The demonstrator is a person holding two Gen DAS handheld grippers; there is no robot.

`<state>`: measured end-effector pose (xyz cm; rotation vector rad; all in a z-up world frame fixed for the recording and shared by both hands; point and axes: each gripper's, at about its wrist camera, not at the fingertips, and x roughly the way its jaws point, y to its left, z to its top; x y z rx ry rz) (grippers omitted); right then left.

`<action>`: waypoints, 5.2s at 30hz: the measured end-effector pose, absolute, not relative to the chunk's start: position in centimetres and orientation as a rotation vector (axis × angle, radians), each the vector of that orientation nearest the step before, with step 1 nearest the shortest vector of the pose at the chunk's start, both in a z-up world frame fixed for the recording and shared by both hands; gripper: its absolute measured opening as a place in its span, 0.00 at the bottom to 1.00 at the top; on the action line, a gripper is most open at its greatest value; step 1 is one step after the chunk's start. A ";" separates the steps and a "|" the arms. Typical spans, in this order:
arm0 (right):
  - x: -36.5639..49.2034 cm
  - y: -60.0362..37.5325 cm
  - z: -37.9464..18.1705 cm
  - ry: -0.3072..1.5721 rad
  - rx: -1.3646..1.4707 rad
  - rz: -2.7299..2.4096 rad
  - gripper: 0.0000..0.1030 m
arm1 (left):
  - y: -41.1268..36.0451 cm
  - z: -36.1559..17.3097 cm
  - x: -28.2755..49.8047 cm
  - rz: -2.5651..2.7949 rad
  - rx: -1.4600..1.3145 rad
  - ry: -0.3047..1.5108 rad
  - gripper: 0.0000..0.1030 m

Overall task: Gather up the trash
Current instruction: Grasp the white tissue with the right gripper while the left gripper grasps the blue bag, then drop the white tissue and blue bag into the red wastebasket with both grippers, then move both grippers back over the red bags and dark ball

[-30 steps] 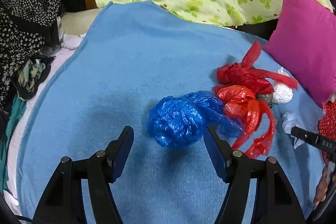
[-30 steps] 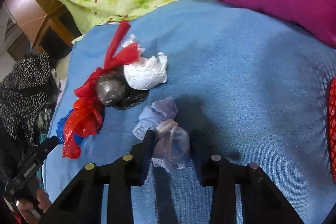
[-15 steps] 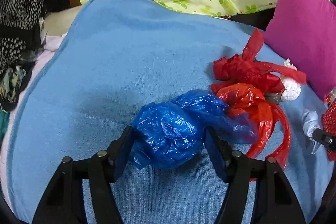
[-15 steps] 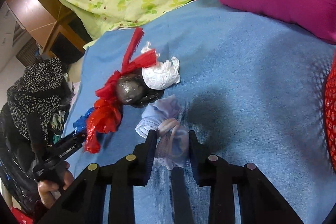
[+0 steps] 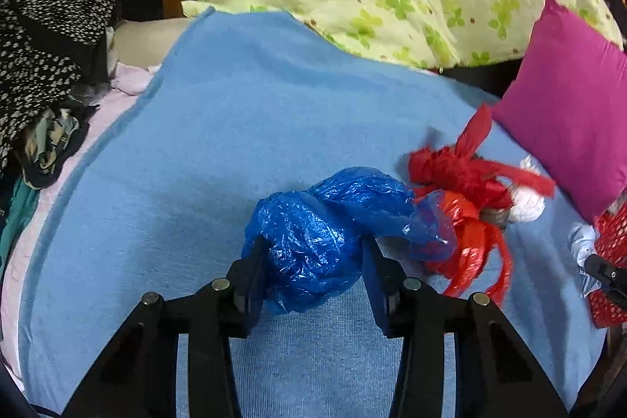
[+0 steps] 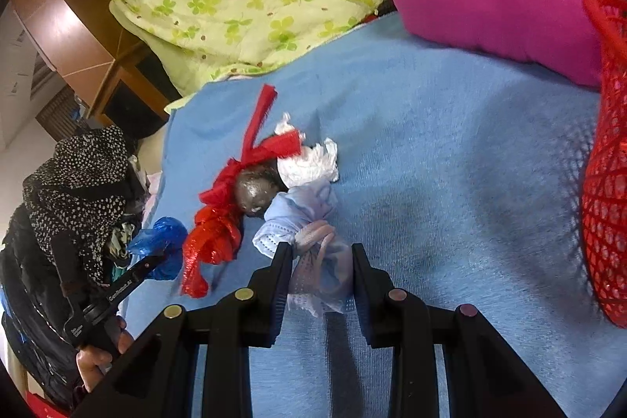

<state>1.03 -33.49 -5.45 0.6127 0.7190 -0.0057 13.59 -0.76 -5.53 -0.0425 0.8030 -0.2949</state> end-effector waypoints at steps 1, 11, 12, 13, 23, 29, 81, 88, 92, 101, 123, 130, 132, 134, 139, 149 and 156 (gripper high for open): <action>0.8 -33.6 -5.1 0.707 0.612 -0.006 0.31 | -0.6 -5.2 13.3 -0.299 -0.051 0.793 0.45; -2.0 -33.6 -1.1 0.537 0.541 -0.010 0.31 | -2.6 -1.0 9.0 -0.375 -0.050 0.653 0.46; -2.4 -33.4 -0.7 0.514 0.527 -0.007 0.31 | -2.9 -0.8 8.7 -0.377 -0.045 0.644 0.46; -2.6 -33.4 -0.6 0.504 0.520 -0.005 0.31 | -3.6 -0.5 8.2 -0.373 -0.028 0.633 0.46; -4.1 -33.9 0.2 0.465 0.506 -0.007 0.31 | -9.2 0.9 5.1 -0.334 0.140 0.599 0.46; -4.7 -35.0 0.5 0.448 0.513 -0.016 0.31 | -11.4 1.7 3.6 -0.346 0.181 0.567 0.46; -16.5 -48.3 3.4 0.142 0.692 -0.174 0.31 | -27.2 7.4 -5.9 -0.723 0.238 0.439 0.46; -19.2 -53.0 1.5 0.134 0.829 -0.223 0.31 | -32.2 7.8 -7.7 -0.869 0.223 0.478 0.47; -19.7 -54.9 0.3 0.160 0.896 -0.249 0.33 | -34.7 7.3 -7.9 -0.916 0.204 0.525 0.50; -20.5 -57.3 -1.4 0.168 1.018 -0.270 0.66 | -35.6 5.7 -7.1 -0.899 0.215 0.549 0.70; -12.7 -43.1 4.3 0.136 0.670 -0.151 0.65 | -20.2 5.0 -1.6 -0.465 0.333 0.460 0.77; -9.4 -39.6 4.1 0.188 0.633 -0.105 0.65 | -17.2 4.7 -0.3 -0.416 0.303 0.465 0.77; -8.7 -38.8 4.0 0.202 0.624 -0.096 0.65 | -16.3 4.7 0.2 -0.407 0.290 0.472 0.77; -8.0 -38.1 3.9 0.213 0.617 -0.086 0.65 | -15.7 4.7 0.5 -0.399 0.279 0.474 0.77; -6.7 -36.6 3.6 0.237 0.604 -0.063 0.65 | -14.1 4.8 0.7 -0.377 0.269 0.461 0.77; -4.4 -34.6 2.8 0.291 0.590 -0.044 0.65 | -12.0 4.1 2.0 -0.338 0.264 0.473 0.77; -1.4 -35.9 0.2 0.404 0.665 -0.052 0.65 | -7.8 0.7 7.0 -0.223 0.211 0.630 0.78</action>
